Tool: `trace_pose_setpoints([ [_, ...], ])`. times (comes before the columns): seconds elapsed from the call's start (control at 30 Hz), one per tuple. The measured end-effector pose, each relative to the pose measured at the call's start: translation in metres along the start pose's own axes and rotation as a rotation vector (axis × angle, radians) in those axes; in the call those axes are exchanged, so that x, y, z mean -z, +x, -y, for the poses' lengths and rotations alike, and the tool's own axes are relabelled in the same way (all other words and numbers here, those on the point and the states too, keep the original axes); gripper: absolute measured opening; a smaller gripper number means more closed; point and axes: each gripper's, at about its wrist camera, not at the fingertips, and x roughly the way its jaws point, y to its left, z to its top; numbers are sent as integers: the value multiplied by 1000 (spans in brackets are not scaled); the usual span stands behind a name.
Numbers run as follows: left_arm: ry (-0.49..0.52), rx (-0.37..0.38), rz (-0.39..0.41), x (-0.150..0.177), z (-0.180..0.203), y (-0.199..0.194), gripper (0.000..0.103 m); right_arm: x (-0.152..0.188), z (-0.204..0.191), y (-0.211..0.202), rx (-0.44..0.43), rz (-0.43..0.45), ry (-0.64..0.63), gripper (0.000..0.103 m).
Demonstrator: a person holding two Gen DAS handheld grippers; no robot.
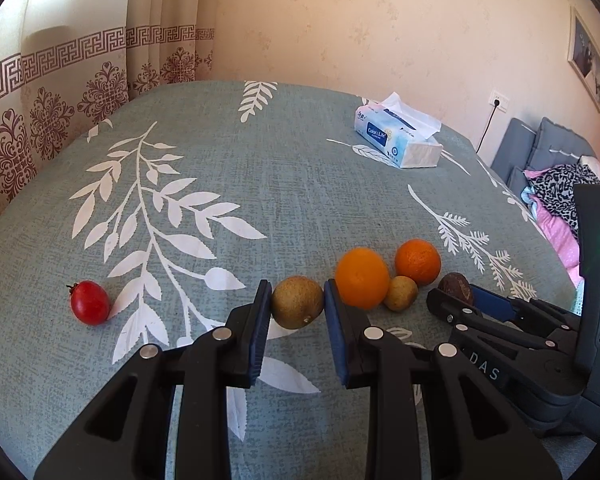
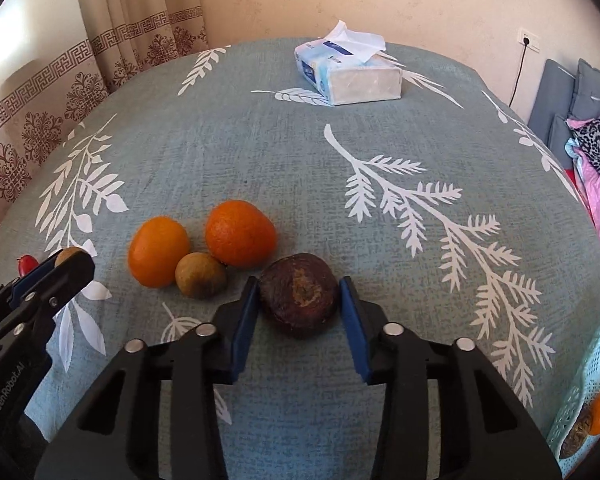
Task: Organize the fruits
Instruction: 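Grasp the other dark brown fruit with the right tool while the left tool holds the kiwi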
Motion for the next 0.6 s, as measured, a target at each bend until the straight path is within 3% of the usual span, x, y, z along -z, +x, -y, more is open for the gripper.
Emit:
trace_pose_setpoints([
  [0.6,24,4,8,3,7,-3,27,6,12,-59,-4,96,59,40],
])
